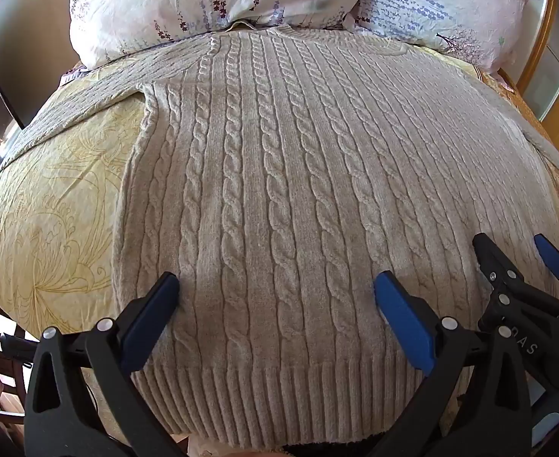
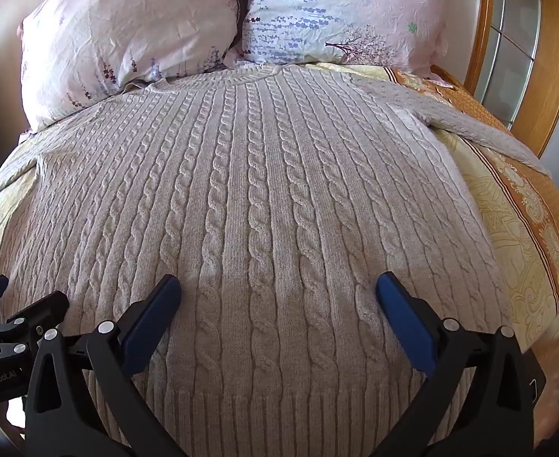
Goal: Fold small clothes
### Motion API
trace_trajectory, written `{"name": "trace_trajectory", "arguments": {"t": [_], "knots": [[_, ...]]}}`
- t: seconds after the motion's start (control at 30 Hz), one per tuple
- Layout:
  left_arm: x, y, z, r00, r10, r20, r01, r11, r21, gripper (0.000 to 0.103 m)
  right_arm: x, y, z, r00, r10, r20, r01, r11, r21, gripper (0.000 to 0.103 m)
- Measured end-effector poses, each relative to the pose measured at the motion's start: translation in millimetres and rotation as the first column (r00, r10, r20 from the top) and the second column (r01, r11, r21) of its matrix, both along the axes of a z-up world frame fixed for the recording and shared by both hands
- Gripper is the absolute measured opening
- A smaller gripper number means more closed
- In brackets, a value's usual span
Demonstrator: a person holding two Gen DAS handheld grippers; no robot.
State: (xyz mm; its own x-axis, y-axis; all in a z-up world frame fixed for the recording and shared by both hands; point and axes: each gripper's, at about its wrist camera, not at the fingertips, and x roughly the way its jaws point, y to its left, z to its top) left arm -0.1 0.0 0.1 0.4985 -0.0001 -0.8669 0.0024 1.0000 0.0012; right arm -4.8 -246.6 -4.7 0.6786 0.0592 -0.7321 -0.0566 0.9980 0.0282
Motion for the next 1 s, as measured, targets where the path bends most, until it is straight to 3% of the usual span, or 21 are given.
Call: {"name": "trace_trajectory", "arguments": {"t": [1.0], "knots": [[0.0, 0.0, 0.0, 1.0, 0.0, -0.001, 0.0, 1.0, 0.001, 0.101, 2.0, 2.7, -0.2, 1.0, -0.001, -0.008, 0.001, 1.0, 0.0, 0.102]]}}
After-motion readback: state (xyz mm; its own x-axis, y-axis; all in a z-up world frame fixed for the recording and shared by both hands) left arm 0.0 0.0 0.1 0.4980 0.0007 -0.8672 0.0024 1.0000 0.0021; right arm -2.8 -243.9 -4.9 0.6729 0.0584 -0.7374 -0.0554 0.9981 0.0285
